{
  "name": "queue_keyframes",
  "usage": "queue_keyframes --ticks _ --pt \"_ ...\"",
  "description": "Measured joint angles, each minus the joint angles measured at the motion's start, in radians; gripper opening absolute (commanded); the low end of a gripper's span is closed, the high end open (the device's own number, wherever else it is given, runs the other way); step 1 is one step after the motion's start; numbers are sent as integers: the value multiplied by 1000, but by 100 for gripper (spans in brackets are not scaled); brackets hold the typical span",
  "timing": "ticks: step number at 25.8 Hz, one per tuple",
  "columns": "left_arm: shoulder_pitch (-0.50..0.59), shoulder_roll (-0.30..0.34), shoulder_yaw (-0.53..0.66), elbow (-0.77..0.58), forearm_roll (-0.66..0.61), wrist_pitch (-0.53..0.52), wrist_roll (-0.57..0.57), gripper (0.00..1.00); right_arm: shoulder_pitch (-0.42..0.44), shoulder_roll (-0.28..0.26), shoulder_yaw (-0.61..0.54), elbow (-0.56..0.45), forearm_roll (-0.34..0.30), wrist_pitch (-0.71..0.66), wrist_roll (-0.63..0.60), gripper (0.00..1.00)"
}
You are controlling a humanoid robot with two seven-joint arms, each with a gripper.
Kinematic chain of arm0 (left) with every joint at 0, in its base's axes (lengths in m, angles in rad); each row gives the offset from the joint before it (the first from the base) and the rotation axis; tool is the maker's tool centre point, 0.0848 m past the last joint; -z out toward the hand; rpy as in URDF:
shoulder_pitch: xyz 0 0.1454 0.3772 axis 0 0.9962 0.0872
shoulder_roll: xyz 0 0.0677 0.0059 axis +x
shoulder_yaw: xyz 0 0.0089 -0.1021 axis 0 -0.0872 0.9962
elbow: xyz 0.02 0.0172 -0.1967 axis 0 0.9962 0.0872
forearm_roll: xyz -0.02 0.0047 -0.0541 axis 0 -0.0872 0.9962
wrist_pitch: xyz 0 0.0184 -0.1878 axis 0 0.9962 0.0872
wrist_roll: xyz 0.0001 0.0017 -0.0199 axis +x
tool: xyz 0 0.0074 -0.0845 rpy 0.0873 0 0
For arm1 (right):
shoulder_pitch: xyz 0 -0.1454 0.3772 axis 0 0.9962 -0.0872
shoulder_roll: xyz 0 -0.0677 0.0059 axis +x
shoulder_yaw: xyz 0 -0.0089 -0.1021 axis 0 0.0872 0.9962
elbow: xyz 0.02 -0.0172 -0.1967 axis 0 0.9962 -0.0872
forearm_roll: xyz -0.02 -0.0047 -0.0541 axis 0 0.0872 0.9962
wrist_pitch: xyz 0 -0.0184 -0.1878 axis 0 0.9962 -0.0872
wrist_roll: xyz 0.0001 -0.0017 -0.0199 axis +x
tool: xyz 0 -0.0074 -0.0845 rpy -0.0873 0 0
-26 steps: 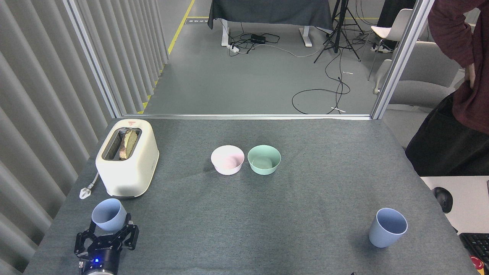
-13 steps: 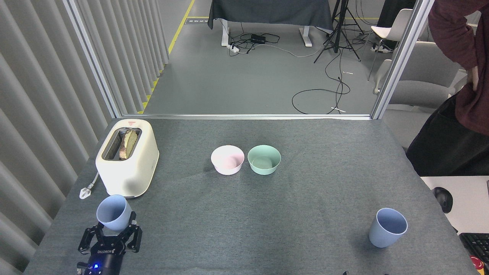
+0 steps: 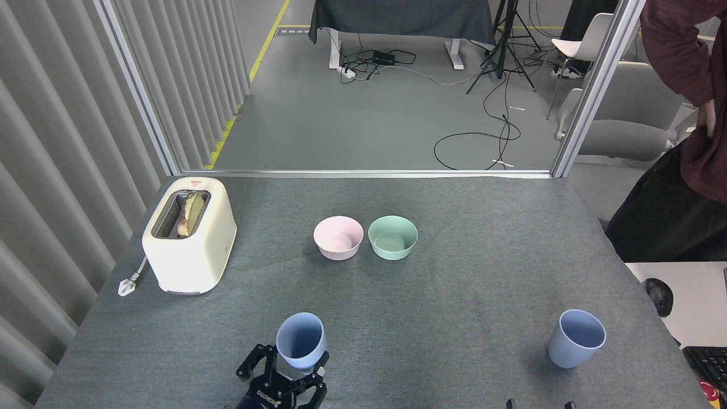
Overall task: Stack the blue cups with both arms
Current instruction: 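Carry the held blue cup toward the table center and set it down, then open the left gripper and withdraw it from the cup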
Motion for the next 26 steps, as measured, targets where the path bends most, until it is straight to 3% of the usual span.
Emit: queue_keyframes --ticks 5,6,9,26 --pt "-3 -37 -59 40 -71 -8 0 52 -4 -4 -1 0 -1 0 -2 100" --pt "-3 -43 -64 45 -77 -8 0 58 -7 -5 -1 0 -1 -1 -2 100" --pt "-4 -55 -71 55 -87 -9 4 98 -11 -6 0 0 -1 -2 -2 100" --pt "37 -49 -69 9 -83 -77 34 100 -15 -5 0 0 -1 -2 -3 100"
